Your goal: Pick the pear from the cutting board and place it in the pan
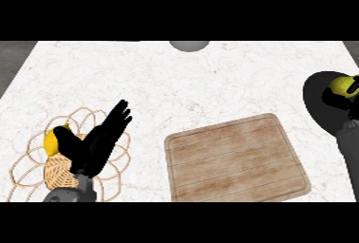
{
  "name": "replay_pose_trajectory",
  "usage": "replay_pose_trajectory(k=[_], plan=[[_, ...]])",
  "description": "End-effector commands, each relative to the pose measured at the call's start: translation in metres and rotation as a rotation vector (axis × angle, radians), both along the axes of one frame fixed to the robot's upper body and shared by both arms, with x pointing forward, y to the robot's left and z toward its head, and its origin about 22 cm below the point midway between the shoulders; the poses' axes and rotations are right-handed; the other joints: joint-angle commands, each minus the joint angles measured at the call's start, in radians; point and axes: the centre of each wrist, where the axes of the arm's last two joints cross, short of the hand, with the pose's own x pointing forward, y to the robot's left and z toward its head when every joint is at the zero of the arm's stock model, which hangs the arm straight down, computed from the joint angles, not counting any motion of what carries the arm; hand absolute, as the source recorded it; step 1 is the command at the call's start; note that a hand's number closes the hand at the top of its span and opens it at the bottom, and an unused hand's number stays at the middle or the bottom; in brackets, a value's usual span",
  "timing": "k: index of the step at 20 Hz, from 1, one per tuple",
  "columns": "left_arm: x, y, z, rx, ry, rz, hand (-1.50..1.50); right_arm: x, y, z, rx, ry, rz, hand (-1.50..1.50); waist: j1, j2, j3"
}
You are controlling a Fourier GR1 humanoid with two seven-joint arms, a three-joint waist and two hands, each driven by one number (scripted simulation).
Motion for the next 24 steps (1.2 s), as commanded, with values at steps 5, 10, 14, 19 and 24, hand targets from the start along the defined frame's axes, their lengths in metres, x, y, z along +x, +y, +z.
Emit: replay_pose_trajectory(k=[5,10,14,19,24], plan=[[0.005,-0.011,0.002,-0.012,-0.009,-0.007,0.0,-0.001,-0.063,-0.005,0.005,-0.05,-0.055,1.5,0.013,0.008,0.002],[-0.008,-0.016,0.005,-0.003,-0.012,-0.041,0.0,-0.016,-0.084,-0.016,-0.007,-0.047,-0.082,1.5,0.031,0.013,0.005],[0.011,-0.014,0.009,0.004,-0.025,-0.028,0.0,-0.03,-0.105,-0.022,0.155,0.261,-0.106,-1.5,0.035,0.02,0.003],[0.005,-0.002,0.002,0.006,-0.016,-0.053,0.0,-0.019,-0.097,-0.017,0.239,0.163,-0.027,-1.5,0.043,0.023,0.007],[-0.001,-0.006,0.006,-0.014,-0.02,-0.003,0.0,-0.023,-0.096,-0.02,0.309,-0.114,0.065,-1.5,0.01,0.008,0.009]])
